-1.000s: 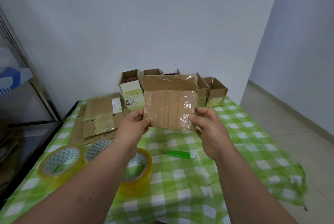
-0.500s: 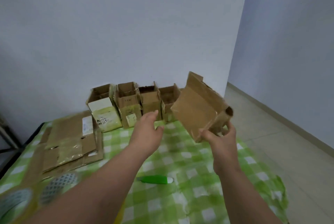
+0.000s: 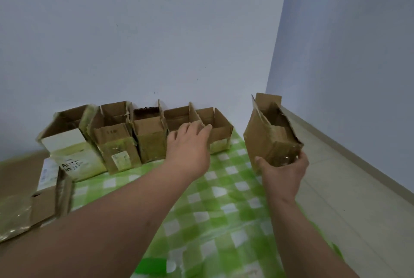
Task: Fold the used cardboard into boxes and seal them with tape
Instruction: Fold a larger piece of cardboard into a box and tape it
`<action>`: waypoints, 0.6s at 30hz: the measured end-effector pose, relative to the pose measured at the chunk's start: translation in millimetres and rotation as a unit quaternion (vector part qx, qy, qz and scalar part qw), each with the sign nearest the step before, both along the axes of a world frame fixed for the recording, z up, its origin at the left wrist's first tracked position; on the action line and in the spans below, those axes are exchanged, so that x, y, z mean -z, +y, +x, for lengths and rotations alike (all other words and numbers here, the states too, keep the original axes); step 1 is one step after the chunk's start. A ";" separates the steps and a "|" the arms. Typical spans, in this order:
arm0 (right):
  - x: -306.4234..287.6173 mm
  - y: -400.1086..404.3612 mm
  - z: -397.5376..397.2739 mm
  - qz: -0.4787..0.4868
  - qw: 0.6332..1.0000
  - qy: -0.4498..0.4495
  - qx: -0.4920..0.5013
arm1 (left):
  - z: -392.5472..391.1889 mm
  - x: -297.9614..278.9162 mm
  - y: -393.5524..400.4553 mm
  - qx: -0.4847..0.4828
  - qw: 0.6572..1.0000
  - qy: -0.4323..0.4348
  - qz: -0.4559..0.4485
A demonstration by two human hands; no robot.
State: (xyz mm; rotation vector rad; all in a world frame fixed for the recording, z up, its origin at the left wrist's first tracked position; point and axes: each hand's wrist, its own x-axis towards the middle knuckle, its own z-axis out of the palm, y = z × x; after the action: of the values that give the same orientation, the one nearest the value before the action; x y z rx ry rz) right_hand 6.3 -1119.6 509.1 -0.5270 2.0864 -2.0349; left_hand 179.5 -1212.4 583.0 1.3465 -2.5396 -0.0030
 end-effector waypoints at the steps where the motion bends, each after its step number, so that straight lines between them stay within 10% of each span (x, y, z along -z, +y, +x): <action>1: 2.6 -8.6 -4.9 0.009 1.000 0.006 -0.004 | -3.6 2.3 -8.5 -0.005 1.000 -0.013 -0.006; 18: 23.2 -92.0 -16.5 0.142 0.980 0.123 -0.059 | -39.7 29.4 -85.0 0.000 0.997 -0.068 -0.027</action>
State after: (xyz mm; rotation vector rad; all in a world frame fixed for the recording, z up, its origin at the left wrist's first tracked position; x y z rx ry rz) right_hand -10.3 -1211.6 486.0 -0.8624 2.3676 -1.6393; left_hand 139.8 -1297.4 553.6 1.3701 -2.6298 0.1617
